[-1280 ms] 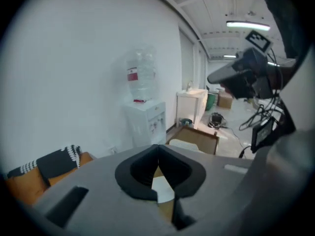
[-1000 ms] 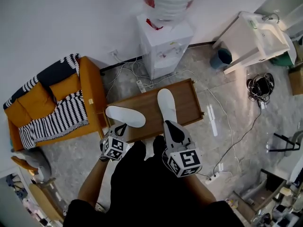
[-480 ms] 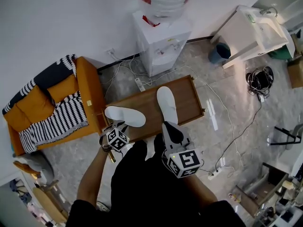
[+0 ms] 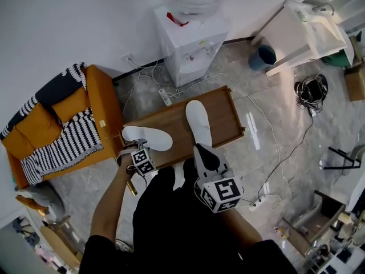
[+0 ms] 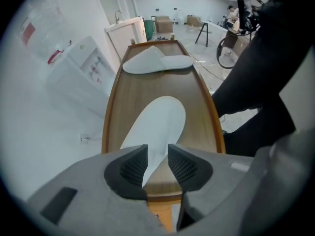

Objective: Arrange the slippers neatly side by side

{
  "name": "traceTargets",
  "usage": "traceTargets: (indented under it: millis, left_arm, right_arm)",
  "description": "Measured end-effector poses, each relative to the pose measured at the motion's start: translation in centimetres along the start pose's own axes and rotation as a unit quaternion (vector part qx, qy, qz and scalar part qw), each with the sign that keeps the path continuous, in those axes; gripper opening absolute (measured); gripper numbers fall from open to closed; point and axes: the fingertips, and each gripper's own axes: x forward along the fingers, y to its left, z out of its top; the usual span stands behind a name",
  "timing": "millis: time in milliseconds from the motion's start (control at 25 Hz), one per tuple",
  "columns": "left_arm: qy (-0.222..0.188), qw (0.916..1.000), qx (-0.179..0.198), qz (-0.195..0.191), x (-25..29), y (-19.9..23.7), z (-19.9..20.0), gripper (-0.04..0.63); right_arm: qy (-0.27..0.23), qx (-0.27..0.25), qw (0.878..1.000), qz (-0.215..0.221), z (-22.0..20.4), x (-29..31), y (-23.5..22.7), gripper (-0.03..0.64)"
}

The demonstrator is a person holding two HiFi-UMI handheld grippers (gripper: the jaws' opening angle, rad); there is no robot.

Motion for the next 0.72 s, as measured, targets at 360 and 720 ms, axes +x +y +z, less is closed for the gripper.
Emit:
traceTargets:
  millis: [360, 720]
  left_arm:
    - [0.017, 0.9996, 0.014, -0.021, 1.7, 0.3, -0.5, 0.117]
    - [0.023, 0.9950, 0.096, 0.013, 1.9, 0.6, 0.1, 0.037]
  right_arm:
    - [0.012, 0.011, 1.000, -0.005, -0.4, 0.4, -1.0, 0.012]
    - [0.016, 0.013, 1.000, -0.006, -0.6, 0.8, -1.2, 0.012]
